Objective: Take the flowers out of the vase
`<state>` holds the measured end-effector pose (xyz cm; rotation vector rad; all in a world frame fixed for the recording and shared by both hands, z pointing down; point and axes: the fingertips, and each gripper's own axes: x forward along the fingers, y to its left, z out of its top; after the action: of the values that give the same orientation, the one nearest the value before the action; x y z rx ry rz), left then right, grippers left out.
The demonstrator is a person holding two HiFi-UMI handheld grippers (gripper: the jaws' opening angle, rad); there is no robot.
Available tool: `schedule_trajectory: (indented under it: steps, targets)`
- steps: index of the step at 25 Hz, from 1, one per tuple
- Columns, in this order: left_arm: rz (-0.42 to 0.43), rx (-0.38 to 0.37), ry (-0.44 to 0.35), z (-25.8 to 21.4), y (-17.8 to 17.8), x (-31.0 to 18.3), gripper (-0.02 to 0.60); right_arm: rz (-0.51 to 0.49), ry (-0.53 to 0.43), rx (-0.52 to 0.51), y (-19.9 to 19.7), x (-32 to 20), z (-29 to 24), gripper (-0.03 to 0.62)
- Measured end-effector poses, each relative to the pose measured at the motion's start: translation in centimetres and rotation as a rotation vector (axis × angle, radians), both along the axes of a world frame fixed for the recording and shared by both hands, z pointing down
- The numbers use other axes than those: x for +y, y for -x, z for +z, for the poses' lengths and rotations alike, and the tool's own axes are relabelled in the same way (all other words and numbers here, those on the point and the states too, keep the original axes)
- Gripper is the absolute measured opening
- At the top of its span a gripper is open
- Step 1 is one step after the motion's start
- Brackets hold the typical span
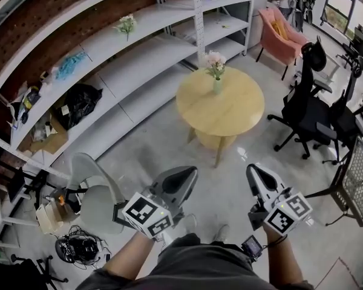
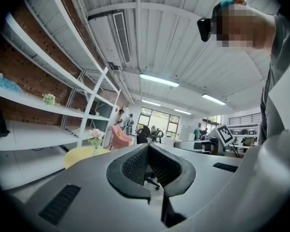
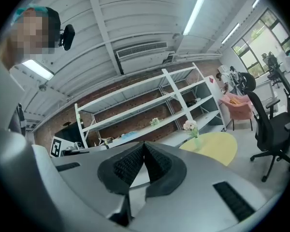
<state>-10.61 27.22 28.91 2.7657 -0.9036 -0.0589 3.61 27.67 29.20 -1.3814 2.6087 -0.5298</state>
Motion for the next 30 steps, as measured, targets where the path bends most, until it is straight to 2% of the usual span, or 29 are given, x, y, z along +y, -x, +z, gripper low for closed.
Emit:
schedule_trajectory:
  steps: [6,12,21,30]
  targets:
    - [0.019,0.003,0.0,0.3,4.6,-3.1,0.009,0.056,0.015,0.003,3.4,-2.2,0.2,0.011]
    - [0.039,0.013,0.003,0.1,7.0,-5.3,0.009,0.093,0.013,-0.001,5.5,-4.0,-0.3,0.011]
    - [0.047,0.003,0.007,0.3,6.8,-9.4,0.009,0.112,0.015,-0.028,4.9,-8.0,-0.1,0.011]
    - [0.01,-0.014,0.015,0.7,3.2,-15.1,0.009,0.06,0.017,-0.051,1.8,-14.9,0.6,0.011]
